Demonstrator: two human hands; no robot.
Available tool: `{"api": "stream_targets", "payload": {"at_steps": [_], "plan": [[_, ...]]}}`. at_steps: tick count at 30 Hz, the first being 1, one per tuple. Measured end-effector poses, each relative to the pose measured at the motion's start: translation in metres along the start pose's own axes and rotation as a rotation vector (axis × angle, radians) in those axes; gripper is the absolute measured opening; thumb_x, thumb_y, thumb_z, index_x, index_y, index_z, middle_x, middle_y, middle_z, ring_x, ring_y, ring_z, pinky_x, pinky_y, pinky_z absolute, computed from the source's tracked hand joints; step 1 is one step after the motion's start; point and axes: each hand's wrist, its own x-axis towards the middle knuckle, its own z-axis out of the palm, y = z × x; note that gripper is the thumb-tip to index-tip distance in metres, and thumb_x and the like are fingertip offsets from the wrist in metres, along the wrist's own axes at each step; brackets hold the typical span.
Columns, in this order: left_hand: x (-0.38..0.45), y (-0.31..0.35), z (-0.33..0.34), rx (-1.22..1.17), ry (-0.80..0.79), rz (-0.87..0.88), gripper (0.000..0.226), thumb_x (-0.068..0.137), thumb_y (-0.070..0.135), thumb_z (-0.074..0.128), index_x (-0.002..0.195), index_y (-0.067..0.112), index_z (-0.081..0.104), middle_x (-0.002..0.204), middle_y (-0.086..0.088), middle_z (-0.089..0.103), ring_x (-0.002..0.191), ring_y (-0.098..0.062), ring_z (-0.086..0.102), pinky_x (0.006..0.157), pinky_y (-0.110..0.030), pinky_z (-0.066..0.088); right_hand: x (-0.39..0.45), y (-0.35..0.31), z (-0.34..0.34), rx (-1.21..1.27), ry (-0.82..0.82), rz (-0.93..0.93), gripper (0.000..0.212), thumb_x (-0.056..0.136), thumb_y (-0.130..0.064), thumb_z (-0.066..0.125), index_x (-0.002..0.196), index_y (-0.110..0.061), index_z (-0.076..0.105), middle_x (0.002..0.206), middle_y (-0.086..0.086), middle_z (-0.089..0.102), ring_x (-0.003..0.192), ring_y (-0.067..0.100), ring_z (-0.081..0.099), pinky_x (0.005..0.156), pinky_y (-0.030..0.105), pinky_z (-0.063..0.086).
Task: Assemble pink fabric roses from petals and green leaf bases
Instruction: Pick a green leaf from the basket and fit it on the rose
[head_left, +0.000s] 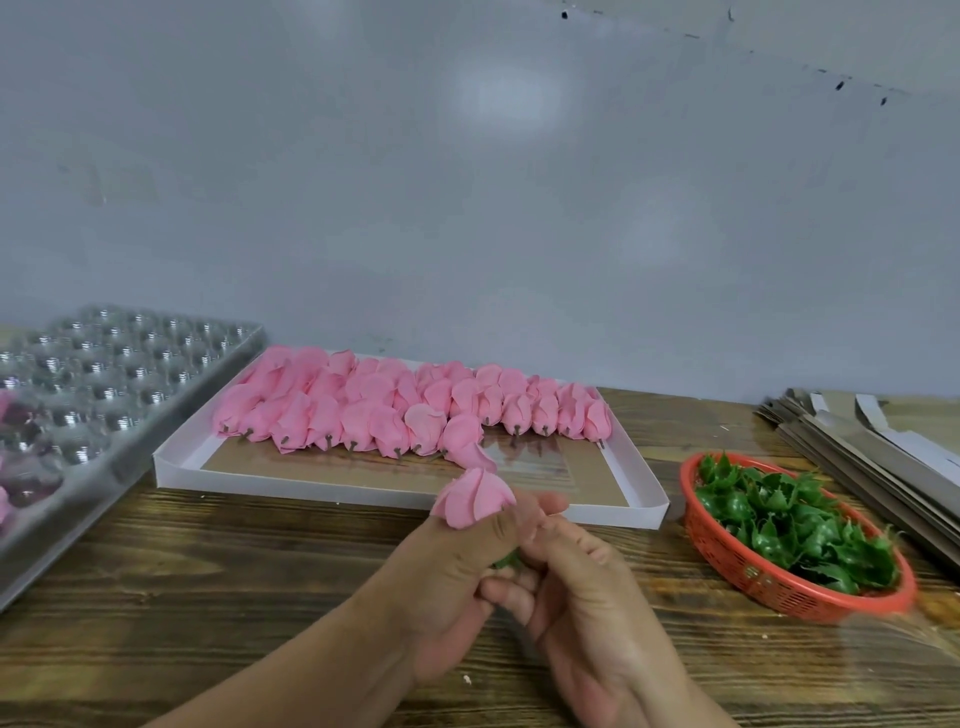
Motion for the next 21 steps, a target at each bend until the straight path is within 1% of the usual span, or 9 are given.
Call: {"api": "stream_targets", "payload": {"at_steps": [2,4,6,9,12,15,18,19,21], "plan": [[0.001,-0.001,0.003,-0.062,0.052,-0.004,0.032,0.055,0.034,0.089,0.075,0.013,0.078,0.09,-0.007,0.066,0.061,-0.009,0.049,0.043,-0.014,0.035,0.0,0.004,-0.001,-0.083,0.007,-0.068,0.023,0.055,-0.003,0.073,0.077,0.003,0.074,0.064,0.02,0.065,0.047,0.019,0.061,0.045,0.022,0.054],[0.002,-0.001,0.007,-0.129,0.101,0.017,0.023,0.058,0.037,0.079,0.064,0.016,0.074,0.101,-0.008,0.072,0.079,-0.017,0.064,0.056,-0.019,0.047,0.001,0.009,-0.001,-0.257,0.014,-0.217,0.036,0.051,0.01,0.074,0.085,0.0,0.073,0.067,0.015,0.067,0.056,0.016,0.063,0.053,0.02,0.053],[0.002,0.0,0.011,-0.156,0.129,0.022,0.026,0.057,0.041,0.072,0.063,0.016,0.074,0.1,-0.009,0.073,0.086,-0.021,0.069,0.074,-0.031,0.056,0.0,0.014,0.0,-0.479,0.035,-0.39,0.036,0.057,0.003,0.063,0.087,-0.013,0.074,0.067,0.008,0.069,0.06,0.009,0.062,0.058,0.017,0.051],[-0.002,-0.002,0.016,-0.165,0.118,0.002,0.023,0.063,0.038,0.069,0.069,0.017,0.077,0.093,-0.011,0.072,0.075,-0.019,0.07,0.073,-0.031,0.058,-0.001,0.018,-0.003,-0.789,0.154,-0.604,0.045,0.058,-0.011,0.067,0.089,-0.044,0.07,0.075,0.004,0.069,0.054,0.009,0.059,0.053,0.019,0.05],[-0.004,-0.004,0.016,-0.127,0.098,0.009,0.023,0.064,0.034,0.072,0.075,0.015,0.077,0.091,-0.012,0.071,0.077,-0.018,0.07,0.072,-0.029,0.059,-0.003,0.013,-0.006,-0.946,0.172,-0.733,0.038,0.062,-0.027,0.069,0.093,-0.049,0.067,0.075,0.004,0.067,0.054,0.012,0.06,0.051,0.025,0.051],[-0.004,-0.002,0.012,-0.008,0.089,0.017,0.038,0.059,0.029,0.086,0.087,0.006,0.074,0.085,-0.014,0.067,0.075,-0.02,0.065,0.067,-0.031,0.055,0.001,0.012,-0.005,-0.738,0.09,-0.549,0.028,0.062,-0.021,0.068,0.087,-0.032,0.074,0.059,0.017,0.059,0.054,0.013,0.052,0.053,0.024,0.045],[-0.004,0.004,0.008,0.117,0.063,0.017,0.039,0.06,0.032,0.081,0.089,0.007,0.074,0.073,-0.014,0.055,0.045,-0.01,0.045,0.043,-0.02,0.033,0.002,0.008,-0.004,-0.424,-0.022,-0.26,0.019,0.064,-0.007,0.066,0.08,-0.009,0.076,0.052,0.015,0.059,0.048,0.018,0.055,0.048,0.025,0.047],[-0.005,0.006,0.007,0.114,0.04,0.009,0.036,0.061,0.032,0.08,0.088,0.009,0.076,0.079,-0.015,0.052,0.039,-0.007,0.036,0.039,-0.017,0.027,0.001,0.007,-0.004,-0.343,-0.047,-0.178,0.016,0.063,-0.007,0.065,0.076,-0.004,0.074,0.05,0.015,0.058,0.045,0.019,0.055,0.045,0.024,0.048],[-0.005,0.011,0.004,0.097,-0.033,-0.021,0.03,0.058,0.031,0.084,0.083,0.015,0.078,0.101,-0.018,0.045,0.036,-0.005,0.032,0.038,-0.017,0.028,0.001,0.007,-0.004,-0.212,-0.091,-0.072,0.014,0.062,-0.007,0.066,0.073,0.001,0.071,0.049,0.017,0.055,0.041,0.019,0.054,0.041,0.025,0.048]]}}
